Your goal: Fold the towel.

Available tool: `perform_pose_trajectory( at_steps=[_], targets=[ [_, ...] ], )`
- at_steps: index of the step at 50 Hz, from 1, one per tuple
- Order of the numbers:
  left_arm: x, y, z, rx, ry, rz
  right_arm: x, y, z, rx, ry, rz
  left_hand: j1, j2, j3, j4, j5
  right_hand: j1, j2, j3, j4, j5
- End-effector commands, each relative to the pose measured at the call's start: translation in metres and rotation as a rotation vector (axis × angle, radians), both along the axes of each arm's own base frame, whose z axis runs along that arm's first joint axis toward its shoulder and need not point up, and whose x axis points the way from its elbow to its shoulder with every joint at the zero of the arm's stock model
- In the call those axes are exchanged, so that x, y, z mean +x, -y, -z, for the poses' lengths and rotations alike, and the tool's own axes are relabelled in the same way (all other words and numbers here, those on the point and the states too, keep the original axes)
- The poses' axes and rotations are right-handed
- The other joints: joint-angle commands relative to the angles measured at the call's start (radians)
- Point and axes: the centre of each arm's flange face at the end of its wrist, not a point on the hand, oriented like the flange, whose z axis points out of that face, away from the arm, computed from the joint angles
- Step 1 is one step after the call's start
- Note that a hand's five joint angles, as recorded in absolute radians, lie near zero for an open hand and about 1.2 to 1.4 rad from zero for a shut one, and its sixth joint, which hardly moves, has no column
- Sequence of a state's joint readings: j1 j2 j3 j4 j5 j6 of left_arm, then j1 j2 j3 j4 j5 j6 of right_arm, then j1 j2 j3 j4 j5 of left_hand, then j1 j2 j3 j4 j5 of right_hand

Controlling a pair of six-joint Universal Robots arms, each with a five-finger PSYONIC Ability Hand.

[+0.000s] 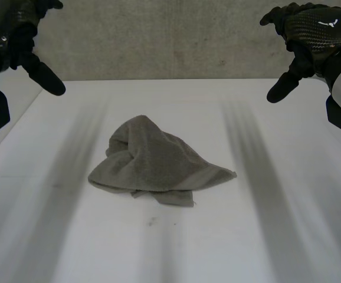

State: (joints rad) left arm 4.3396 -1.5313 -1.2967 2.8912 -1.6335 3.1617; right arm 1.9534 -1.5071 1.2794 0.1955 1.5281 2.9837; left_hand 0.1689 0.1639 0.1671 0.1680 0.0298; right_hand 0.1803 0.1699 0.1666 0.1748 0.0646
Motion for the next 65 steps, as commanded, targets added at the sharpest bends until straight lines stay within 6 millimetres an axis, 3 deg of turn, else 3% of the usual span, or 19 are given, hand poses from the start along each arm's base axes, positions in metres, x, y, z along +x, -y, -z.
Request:
perform_pose_trajectory(
  at_steps=[1, 8, 13, 16, 18, 24, 28, 29, 30, 32, 34, 41, 43, 49, 51, 52, 53, 56, 65],
  targets=[
    [-0.009, 0.020, 0.028, 0.061, 0.026, 0.012, 0.002, 0.004, 0.007, 0.019, -0.011, 0.000, 0.033, 0.038, 0.035, 0.034, -0.003, -0.006, 0.005, 0.008, 0.000, -0.065],
    [-0.021, 0.049, 0.077, 0.182, 0.071, 0.012, 0.003, 0.006, 0.011, 0.027, -0.018, -0.010, 0.042, 0.047, 0.044, 0.043, 0.006, -0.006, 0.005, 0.008, 0.000, -0.065],
    [-0.035, 0.073, 0.140, 0.319, 0.118, 0.025, 0.003, 0.007, 0.011, 0.028, -0.020, -0.010, 0.030, 0.035, 0.032, 0.031, -0.005, -0.006, 0.005, 0.008, 0.000, -0.065],
    [-0.039, 0.078, 0.156, 0.342, 0.128, 0.028, 0.003, 0.007, 0.011, 0.027, -0.021, -0.010, 0.027, 0.032, 0.029, 0.028, -0.008, -0.006, 0.005, 0.008, 0.000, -0.065],
    [-0.045, 0.085, 0.185, 0.384, 0.141, 0.033, 0.003, 0.007, 0.012, 0.030, -0.022, -0.010, 0.027, 0.032, 0.029, 0.028, -0.008, -0.006, 0.005, 0.008, 0.000, -0.065],
    [-0.063, 0.077, 0.221, 0.440, 0.157, 0.077, 0.004, 0.009, 0.017, 0.044, -0.029, -0.010, 0.059, 0.064, 0.061, 0.060, 0.024, -0.006, 0.005, 0.008, 0.000, -0.065],
    [-0.071, 0.068, 0.227, 0.465, 0.143, 0.095, 0.005, 0.011, 0.019, 0.047, -0.030, -0.012, 0.359, 0.364, 0.361, 0.360, 0.323, -0.006, 0.005, 0.008, 0.000, -0.065],
    [-0.076, 0.061, 0.228, 0.481, 0.120, 0.109, 0.005, 0.012, 0.020, 0.047, -0.030, -0.012, 0.699, 0.704, 0.701, 0.700, 0.663, -0.006, 0.005, 0.008, 0.000, -0.065],
    [-0.076, 0.061, 0.228, 0.481, 0.120, 0.109, 0.006, 0.013, 0.021, 0.047, -0.030, -0.012, 0.702, 0.707, 0.704, 0.703, 0.667, -0.006, 0.005, 0.008, 0.000, -0.065],
    [-0.087, 0.046, 0.229, 0.527, 0.047, 0.131, 0.005, 0.013, 0.021, 0.045, -0.031, -0.010, 1.188, 1.193, 1.190, 1.189, 1.152, -0.006, 0.005, 0.008, 0.000, -0.065],
    [-0.091, 0.037, 0.228, 0.564, 0.002, 0.139, 0.005, 0.014, 0.021, 0.045, -0.031, -0.009, 1.227, 1.232, 1.229, 1.228, 1.192, -0.006, 0.005, 0.008, 0.000, -0.065],
    [-0.104, -0.020, 0.214, 0.787, -0.086, 0.188, 0.004, 0.018, 0.020, 0.030, -0.027, -0.001, 1.227, 1.232, 1.229, 1.228, 1.192, -0.006, 0.005, 0.008, 0.000, -0.065],
    [-0.113, -0.056, 0.211, 0.922, -0.105, 0.279, 0.004, 0.018, 0.020, 0.030, -0.027, -0.001, 1.227, 1.232, 1.229, 1.228, 1.192, -0.006, 0.005, 0.008, 0.000, -0.065],
    [-0.120, -0.100, 0.211, 1.068, -0.121, 0.428, 0.004, 0.019, 0.020, 0.026, -0.027, -0.002, 1.227, 1.232, 1.229, 1.228, 1.192, -0.006, 0.005, 0.008, 0.000, -0.065],
    [-0.121, -0.112, 0.214, 1.090, -0.110, 0.471, 0.004, 0.018, 0.020, 0.026, -0.029, -0.004, 0.884, 0.889, 0.885, 0.884, 0.848, -0.006, 0.005, 0.008, 0.000, -0.065],
    [-0.121, -0.112, 0.214, 1.090, -0.110, 0.471, 0.004, 0.019, 0.020, 0.025, -0.033, -0.004, 0.881, 0.886, 0.883, 0.882, 0.846, -0.006, 0.005, 0.008, 0.000, -0.065],
    [-0.121, -0.113, 0.214, 1.084, -0.106, 0.473, 0.004, 0.019, 0.020, 0.025, -0.033, -0.004, 0.646, 0.651, 0.648, 0.647, 0.610, -0.006, 0.005, 0.008, 0.000, -0.065],
    [-0.120, -0.106, 0.209, 1.049, -0.118, 0.446, 0.005, 0.020, 0.023, 0.023, -0.064, -0.004, 0.351, 0.356, 0.353, 0.352, 0.315, -0.006, 0.005, 0.008, 0.000, -0.065],
    [-0.101, -0.061, 0.167, 0.873, -0.219, 0.340, 0.006, 0.023, 0.037, 0.032, -0.162, -0.003, 0.324, 0.329, 0.325, 0.324, 0.288, -0.006, 0.005, 0.008, 0.000, -0.065]
  ],
)
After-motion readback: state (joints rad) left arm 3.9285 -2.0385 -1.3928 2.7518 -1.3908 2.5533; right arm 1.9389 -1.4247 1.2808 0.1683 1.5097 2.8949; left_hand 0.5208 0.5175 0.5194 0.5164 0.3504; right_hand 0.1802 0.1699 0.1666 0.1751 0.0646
